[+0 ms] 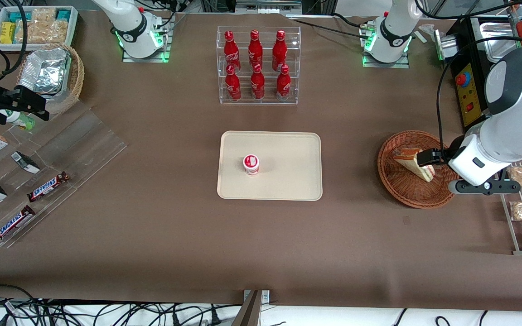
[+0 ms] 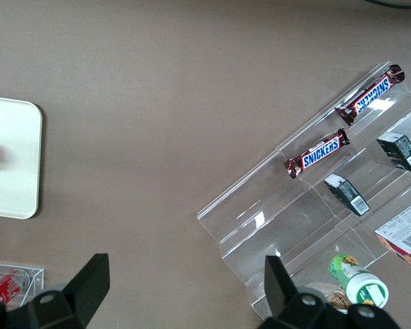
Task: Place sandwich from basket to tray
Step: 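Lower the left gripper over the wrapped sandwich in the wicker basket, then close the left gripper on the sandwich and lift it from the basket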
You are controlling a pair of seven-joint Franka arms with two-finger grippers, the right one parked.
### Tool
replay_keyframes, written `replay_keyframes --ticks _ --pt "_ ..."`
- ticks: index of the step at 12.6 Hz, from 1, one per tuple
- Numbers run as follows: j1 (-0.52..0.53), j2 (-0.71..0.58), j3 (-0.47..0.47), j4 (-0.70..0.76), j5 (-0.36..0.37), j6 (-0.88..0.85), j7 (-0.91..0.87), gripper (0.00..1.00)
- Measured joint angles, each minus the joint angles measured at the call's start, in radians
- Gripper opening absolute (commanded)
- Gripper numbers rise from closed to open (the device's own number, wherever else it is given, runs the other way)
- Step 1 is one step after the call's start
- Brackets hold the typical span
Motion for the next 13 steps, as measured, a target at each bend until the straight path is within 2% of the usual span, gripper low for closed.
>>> replay_keyframes --ticks 7,11,13 --pt "0.006 0.001 0.004 -0.001 0.001 -0.002 -0.024 1.0" --pt "0.056 0.008 0.012 -0.031 0.003 0.0 -0.225 1.0" --pt "0.065 0.012 0.015 -0.1 0.003 0.067 -0.414 1.0"
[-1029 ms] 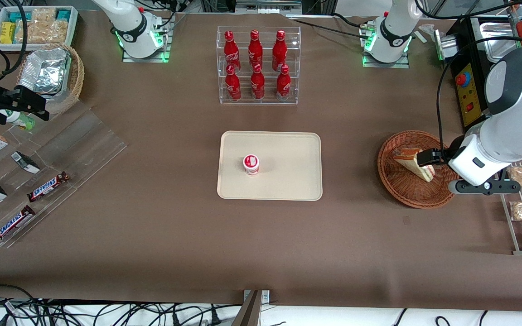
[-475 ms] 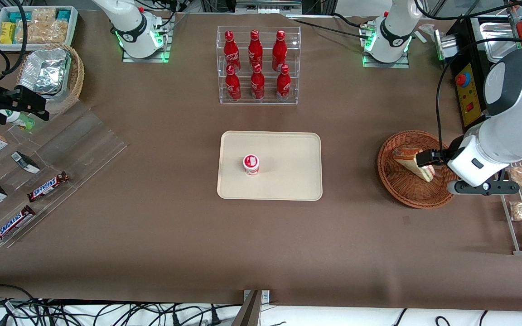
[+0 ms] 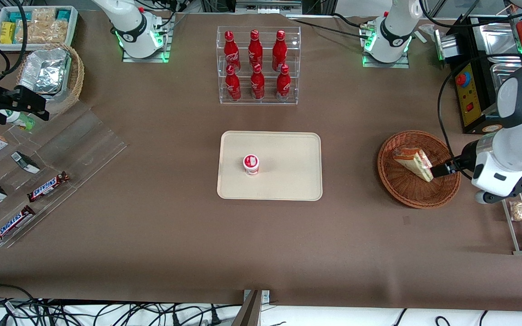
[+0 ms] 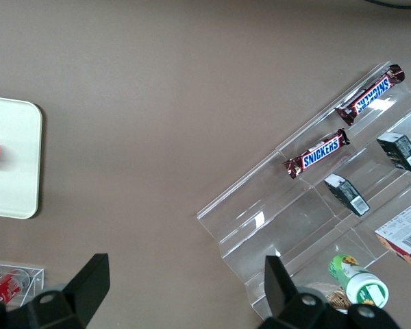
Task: Place sandwich from basket to tray
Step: 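Close the left gripper on the sandwich and lift it from the basket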
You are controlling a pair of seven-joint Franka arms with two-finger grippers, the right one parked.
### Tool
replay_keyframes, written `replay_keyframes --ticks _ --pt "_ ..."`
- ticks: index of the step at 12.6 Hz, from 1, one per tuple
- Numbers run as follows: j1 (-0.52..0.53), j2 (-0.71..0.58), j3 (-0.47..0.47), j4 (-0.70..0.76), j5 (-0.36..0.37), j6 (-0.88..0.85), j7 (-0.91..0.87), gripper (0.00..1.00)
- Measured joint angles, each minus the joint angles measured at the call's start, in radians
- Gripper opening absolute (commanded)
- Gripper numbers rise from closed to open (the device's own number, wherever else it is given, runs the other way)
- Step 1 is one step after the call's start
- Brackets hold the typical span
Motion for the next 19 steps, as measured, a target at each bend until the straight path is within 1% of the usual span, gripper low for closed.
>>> replay_keyframes --ticks 2,3,4,6,7,9,14,17,19 --pt "0.007 0.001 0.001 -0.104 0.001 0.104 -0.193 1.0" --pt "0.01 0.0 0.001 -0.162 0.01 0.159 -0.241 1.0" --pt "0.017 -0.004 0.001 -0.236 0.032 0.239 -0.279 1.0" --pt "0.055 -0.018 0.002 -0.369 0.04 0.397 -0.319 1.0" --pt "0.075 -0.027 0.003 -0.424 0.041 0.446 -0.322 1.0" --pt "0.098 -0.041 0.003 -0.478 0.041 0.473 -0.339 1.0" --pt "0.107 -0.098 0.001 -0.571 0.042 0.479 -0.445 1.0" --pt "0.107 -0.106 -0.004 -0.63 0.042 0.573 -0.529 1.0" --pt "0.107 -0.106 -0.005 -0.682 0.042 0.635 -0.548 1.0"
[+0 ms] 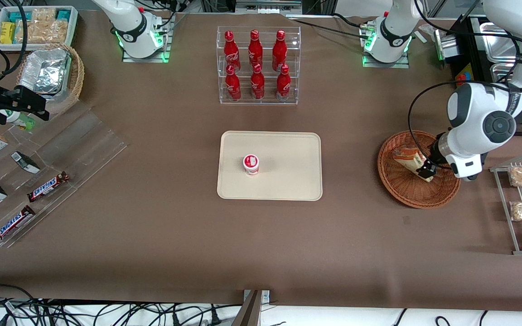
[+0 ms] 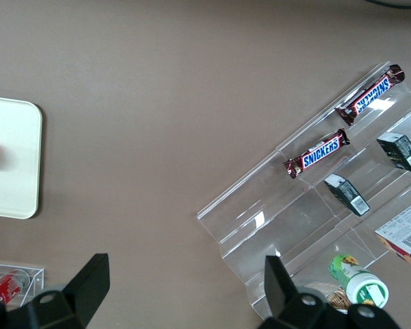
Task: Place sandwich from basket to tray
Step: 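Close the left gripper on the sandwich and lift it from the basket, then carry the held sandwich over to the cream tray beside the cup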
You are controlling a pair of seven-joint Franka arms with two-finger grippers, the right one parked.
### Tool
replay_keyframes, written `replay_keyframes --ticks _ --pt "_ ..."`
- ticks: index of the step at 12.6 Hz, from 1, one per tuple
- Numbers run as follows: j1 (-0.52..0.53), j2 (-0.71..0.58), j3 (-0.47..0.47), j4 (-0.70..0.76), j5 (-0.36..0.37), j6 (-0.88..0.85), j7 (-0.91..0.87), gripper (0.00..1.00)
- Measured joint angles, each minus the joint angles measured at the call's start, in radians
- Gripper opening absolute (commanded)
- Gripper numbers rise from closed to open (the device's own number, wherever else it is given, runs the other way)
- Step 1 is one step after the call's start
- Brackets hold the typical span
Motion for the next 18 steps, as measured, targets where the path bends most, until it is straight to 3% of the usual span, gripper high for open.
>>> replay_keyframes --ticks 7,8,10,11,18 --pt "-0.003 0.0 -0.012 -0.034 0.0 0.018 -0.039 1.0" --pt "-0.003 0.0 -0.012 -0.038 0.0 0.019 -0.041 0.9" --pt "-0.003 0.0 -0.012 -0.044 0.0 0.024 -0.044 0.47" --pt "-0.003 0.0 -0.012 -0.045 0.0 0.025 -0.044 0.37" --pt "-0.003 -0.009 -0.028 -0.043 0.0 0.026 -0.045 0.31"
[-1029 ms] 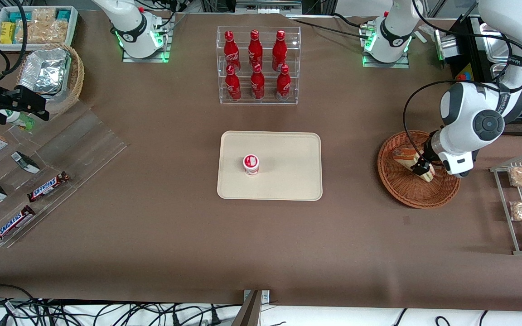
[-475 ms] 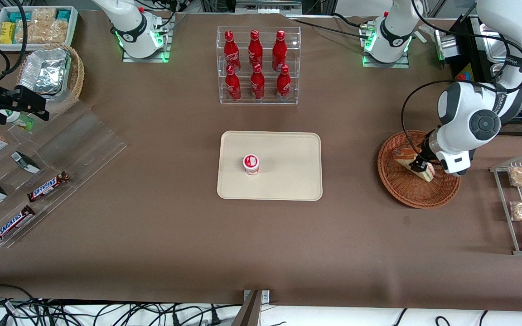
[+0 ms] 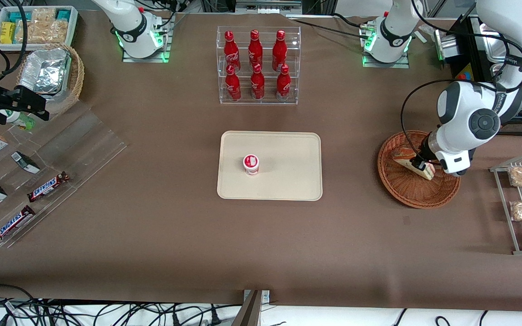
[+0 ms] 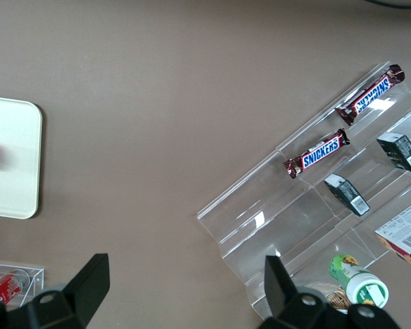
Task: Place sandwich from basket to tray
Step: 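Carry the held sandwich over to the cream tray beside the cup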
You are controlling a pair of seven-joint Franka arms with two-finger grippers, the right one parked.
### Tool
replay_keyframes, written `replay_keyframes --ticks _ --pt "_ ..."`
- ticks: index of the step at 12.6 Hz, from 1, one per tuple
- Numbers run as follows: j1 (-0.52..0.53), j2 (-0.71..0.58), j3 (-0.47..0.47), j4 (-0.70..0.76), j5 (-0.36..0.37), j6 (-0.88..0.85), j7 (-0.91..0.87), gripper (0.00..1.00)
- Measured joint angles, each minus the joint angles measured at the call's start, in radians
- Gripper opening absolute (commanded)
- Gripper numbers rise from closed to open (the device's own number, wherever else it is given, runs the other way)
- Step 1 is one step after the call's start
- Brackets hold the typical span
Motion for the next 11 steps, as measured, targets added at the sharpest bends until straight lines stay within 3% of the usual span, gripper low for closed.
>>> replay_keyframes --ticks 3,7,11 --pt "0.0 -0.029 -0.052 0.068 0.0 -0.15 0.022 0.31" --pt "-0.004 -0.068 -0.18 0.283 0.002 -0.477 0.128 0.32" --pt "-0.006 -0.079 -0.341 0.408 0.002 -0.569 0.175 0.33"
